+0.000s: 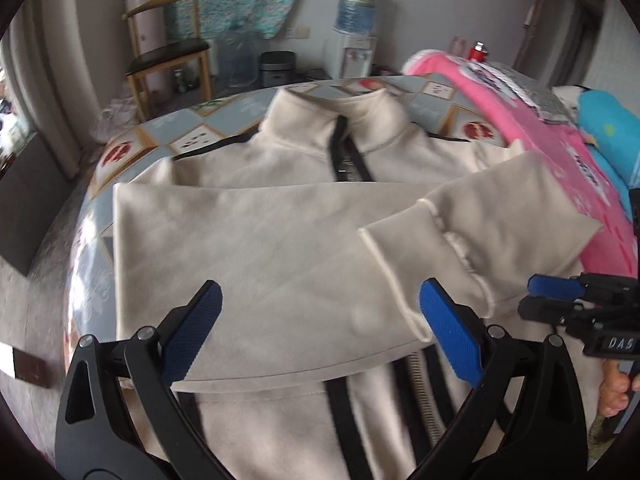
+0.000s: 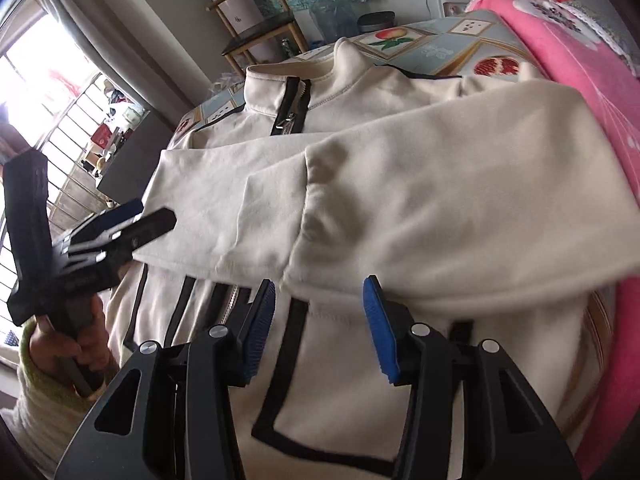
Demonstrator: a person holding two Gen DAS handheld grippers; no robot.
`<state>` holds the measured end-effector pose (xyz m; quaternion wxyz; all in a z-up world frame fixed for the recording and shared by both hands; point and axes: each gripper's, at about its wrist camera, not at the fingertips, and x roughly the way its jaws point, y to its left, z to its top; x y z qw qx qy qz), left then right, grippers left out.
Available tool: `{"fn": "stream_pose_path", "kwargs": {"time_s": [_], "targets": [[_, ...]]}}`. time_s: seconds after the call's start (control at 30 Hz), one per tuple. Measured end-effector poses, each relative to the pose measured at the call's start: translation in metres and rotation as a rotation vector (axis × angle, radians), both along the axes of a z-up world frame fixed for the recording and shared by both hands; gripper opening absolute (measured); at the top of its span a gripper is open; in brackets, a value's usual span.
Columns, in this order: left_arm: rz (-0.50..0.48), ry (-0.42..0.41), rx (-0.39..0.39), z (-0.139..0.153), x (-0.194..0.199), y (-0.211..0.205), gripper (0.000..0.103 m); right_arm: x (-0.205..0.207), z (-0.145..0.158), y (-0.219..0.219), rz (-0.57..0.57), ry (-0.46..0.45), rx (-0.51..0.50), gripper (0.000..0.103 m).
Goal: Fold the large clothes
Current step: 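Lay the held sleeve across the folded jacket with the right gripper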
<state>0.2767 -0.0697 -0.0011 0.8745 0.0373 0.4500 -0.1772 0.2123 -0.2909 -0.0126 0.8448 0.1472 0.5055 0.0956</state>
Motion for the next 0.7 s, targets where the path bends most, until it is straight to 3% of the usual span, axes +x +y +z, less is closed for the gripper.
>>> {"fn": "stream_pose_path", "kwargs": {"time_s": [0.2, 0.23, 0.3, 0.5, 0.7], "targets": [[-0.054, 0.135, -0.142, -0.013, 0.012, -0.029, 0.095, -0.031, -0.008, -0.013, -0.024, 0.016, -0.044, 0.050], [-0.044, 0.153, -0.156, -0.017, 0.015, -0.030, 0.091, -0.034, -0.011, -0.015, -0.029, 0.021, -0.043, 0.054], [-0.036, 0.186, -0.188, -0.026, 0.017, -0.033, 0.072, -0.039, -0.017, -0.019, -0.035, 0.028, -0.031, 0.055], [0.002, 0.269, -0.212, -0.049, 0.028, -0.043, 0.048, -0.046, -0.029, -0.029, -0.036, 0.027, 0.012, 0.055], [0.065, 0.285, -0.227, -0.053, 0.036, -0.044, 0.046, -0.049, -0.031, -0.030, -0.025, -0.009, 0.035, 0.055]]}}
